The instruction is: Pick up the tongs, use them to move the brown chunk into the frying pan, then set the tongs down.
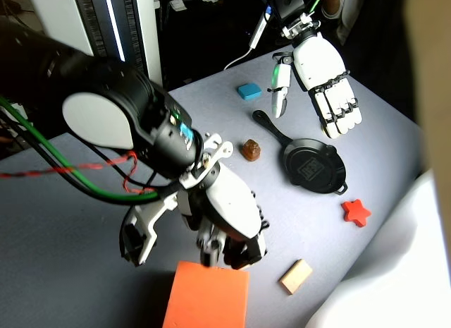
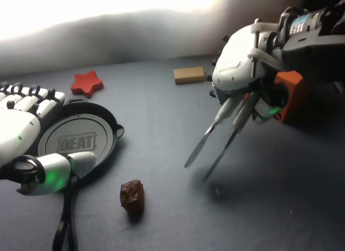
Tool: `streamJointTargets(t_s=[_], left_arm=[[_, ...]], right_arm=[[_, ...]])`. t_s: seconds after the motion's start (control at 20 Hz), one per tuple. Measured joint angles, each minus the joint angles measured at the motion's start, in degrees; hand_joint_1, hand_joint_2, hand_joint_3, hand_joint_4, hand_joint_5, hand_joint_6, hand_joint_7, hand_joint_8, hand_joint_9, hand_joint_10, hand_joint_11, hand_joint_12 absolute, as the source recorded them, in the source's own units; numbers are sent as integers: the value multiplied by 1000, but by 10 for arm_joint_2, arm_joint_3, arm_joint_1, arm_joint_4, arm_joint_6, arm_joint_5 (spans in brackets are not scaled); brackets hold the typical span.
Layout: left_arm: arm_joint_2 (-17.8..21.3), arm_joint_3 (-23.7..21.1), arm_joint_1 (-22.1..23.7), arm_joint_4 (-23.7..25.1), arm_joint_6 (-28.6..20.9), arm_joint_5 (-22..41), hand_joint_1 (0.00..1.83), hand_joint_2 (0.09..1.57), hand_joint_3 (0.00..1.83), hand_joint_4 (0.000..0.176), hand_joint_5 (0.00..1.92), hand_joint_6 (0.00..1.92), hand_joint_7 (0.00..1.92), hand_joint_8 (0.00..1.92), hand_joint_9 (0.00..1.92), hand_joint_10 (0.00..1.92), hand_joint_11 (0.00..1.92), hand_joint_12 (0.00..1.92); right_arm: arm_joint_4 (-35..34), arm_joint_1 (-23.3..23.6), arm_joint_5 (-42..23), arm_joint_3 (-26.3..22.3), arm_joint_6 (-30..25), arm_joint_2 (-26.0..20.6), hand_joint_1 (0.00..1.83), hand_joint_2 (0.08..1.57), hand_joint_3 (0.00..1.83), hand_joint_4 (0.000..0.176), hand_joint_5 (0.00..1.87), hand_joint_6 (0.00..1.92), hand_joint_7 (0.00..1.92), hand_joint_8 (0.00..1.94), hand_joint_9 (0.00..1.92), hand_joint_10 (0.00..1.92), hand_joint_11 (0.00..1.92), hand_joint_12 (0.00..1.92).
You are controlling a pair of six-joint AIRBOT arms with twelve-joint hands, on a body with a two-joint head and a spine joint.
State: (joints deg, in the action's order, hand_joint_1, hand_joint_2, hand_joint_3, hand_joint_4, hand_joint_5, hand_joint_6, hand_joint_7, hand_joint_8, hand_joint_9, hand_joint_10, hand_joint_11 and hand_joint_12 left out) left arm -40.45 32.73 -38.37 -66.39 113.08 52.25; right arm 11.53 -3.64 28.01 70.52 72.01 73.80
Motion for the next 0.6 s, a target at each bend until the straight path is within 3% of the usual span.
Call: streamJointTargets(t_s=[0.2,0.35,0.4,0.6], left_arm=[[0,0,0,0,0,0,0,1188,0,15,0,0,0,0,0,0,18,8],[0,0,0,0,-1,0,0,1180,0,17,0,0,0,0,0,0,5,5],[0,0,0,0,-3,0,0,1183,0,16,0,0,0,0,0,0,0,3],[0,8,0,0,-10,0,0,1186,0,15,0,0,0,0,0,0,5,6]], right_arm=[[3,22,3,-59,-80,-42,1126,1134,3,0,880,32,973,7,939,41,449,1199],[109,19,5,-120,-180,-66,1123,1128,0,0,883,30,977,7,942,38,452,1199],[165,18,5,-137,-240,-71,1123,1130,0,0,887,31,976,7,940,37,449,1200],[277,20,29,-174,-405,-81,1116,1134,2,0,877,22,966,1,932,29,437,1200]])
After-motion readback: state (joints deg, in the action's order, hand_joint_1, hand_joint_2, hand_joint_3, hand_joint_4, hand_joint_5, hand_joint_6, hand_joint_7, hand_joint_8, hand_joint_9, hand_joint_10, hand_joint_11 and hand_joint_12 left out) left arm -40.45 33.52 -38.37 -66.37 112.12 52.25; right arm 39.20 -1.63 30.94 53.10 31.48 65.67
